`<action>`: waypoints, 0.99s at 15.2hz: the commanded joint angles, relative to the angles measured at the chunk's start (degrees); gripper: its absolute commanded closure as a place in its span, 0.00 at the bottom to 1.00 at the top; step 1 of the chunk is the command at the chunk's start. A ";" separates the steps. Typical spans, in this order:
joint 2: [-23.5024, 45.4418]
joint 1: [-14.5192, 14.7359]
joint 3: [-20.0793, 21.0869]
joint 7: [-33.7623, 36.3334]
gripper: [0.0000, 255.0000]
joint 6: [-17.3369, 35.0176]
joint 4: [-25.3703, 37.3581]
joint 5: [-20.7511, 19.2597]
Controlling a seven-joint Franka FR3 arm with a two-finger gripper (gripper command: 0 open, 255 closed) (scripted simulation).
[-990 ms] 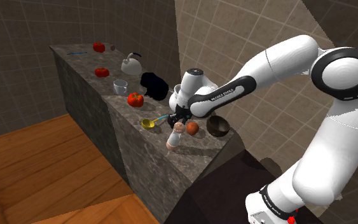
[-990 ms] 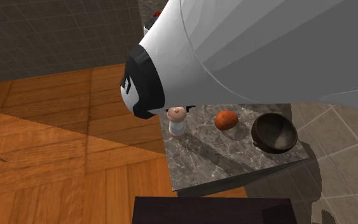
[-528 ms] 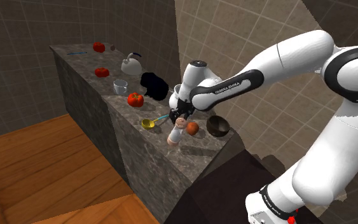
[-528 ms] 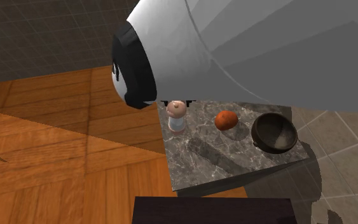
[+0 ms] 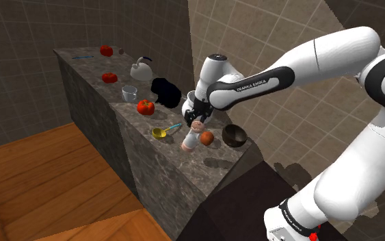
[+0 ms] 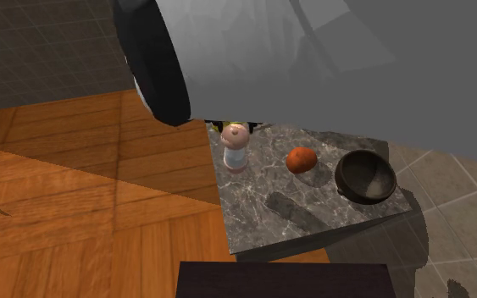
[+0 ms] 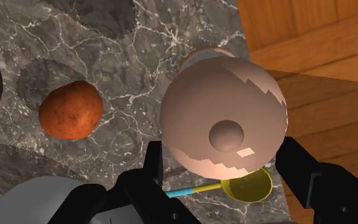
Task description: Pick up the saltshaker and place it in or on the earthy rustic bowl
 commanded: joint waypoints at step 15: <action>-8.01 -3.15 -2.17 -8.62 1.00 -8.31 1.30 3.85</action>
